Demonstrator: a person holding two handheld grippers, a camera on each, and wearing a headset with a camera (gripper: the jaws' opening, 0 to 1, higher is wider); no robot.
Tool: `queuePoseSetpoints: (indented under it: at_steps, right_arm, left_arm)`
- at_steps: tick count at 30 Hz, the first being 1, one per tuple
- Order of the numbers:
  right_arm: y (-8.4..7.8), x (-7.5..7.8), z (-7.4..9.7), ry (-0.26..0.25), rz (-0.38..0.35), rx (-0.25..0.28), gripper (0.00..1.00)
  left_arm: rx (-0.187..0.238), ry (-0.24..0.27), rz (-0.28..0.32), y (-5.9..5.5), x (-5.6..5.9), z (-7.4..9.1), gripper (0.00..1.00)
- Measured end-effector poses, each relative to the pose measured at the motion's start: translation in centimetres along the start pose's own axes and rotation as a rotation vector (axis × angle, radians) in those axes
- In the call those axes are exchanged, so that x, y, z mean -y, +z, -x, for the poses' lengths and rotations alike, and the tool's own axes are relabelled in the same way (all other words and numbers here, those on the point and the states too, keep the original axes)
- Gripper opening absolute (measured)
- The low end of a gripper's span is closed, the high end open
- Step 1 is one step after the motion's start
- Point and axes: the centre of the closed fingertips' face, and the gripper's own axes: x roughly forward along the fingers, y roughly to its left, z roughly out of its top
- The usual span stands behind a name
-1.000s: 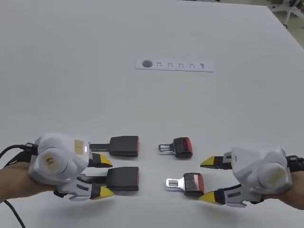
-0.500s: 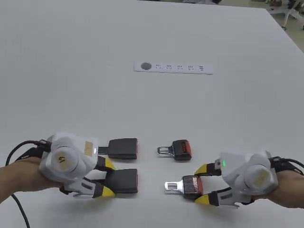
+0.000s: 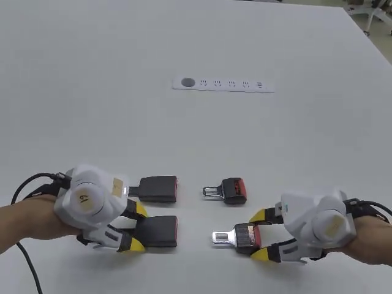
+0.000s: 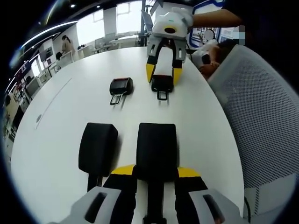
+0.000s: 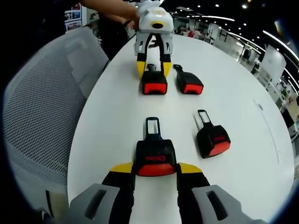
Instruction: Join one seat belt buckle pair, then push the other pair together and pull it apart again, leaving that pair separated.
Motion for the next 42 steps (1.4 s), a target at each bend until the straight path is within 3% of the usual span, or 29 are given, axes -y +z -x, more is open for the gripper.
queuePoseSetpoints:
  at_steps: [17,42]
  right_arm:
    - [0.6,0.3,-0.2,-0.013,-0.002,0.001,0.31]
    - [3.4,0.5,-2.1,-0.001,-0.010,0.029,0.31]
  left_arm:
    - [-0.017,-0.008,-0.003,-0.4,-0.2,-0.1,0.31]
    - [-0.022,-0.007,0.017,-0.2,0.0,-0.1,0.31]
